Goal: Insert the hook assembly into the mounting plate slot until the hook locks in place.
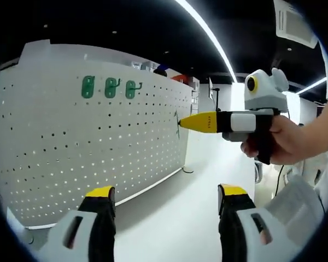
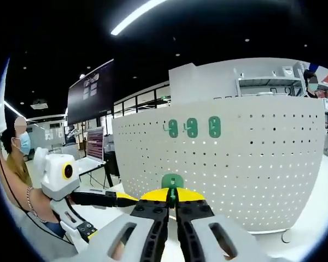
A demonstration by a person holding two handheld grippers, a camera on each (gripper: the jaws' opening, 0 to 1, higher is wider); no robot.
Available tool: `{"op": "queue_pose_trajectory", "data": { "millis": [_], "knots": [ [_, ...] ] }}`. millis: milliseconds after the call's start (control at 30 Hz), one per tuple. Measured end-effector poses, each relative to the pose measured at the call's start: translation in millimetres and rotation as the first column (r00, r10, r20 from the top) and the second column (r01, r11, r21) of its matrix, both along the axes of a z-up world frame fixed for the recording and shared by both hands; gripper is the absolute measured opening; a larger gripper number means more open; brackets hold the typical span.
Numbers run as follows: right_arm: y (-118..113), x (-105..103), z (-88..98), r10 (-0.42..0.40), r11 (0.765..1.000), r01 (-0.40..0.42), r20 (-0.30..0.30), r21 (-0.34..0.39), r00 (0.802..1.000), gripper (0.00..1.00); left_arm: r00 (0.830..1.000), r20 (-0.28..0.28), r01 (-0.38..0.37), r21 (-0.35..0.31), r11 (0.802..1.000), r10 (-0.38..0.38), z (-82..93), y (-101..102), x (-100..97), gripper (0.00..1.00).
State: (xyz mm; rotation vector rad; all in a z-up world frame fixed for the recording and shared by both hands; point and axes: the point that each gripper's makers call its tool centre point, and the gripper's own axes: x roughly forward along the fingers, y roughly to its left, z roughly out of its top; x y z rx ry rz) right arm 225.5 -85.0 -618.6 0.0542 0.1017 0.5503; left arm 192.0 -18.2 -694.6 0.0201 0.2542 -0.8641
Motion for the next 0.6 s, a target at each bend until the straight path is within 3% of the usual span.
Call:
{"op": "queue_pose_trajectory", "data": {
  "millis": [600],
  "knots": [
    [-41.6, 43.8, 19.5, -0.111, 0.994, 0.111, 0.014, 0.004, 0.994, 0.01, 0.998, -0.039, -0.056, 0.034, 0.998, 0.057, -22.7, 38.1, -8.0, 0.79]
  ]
}}
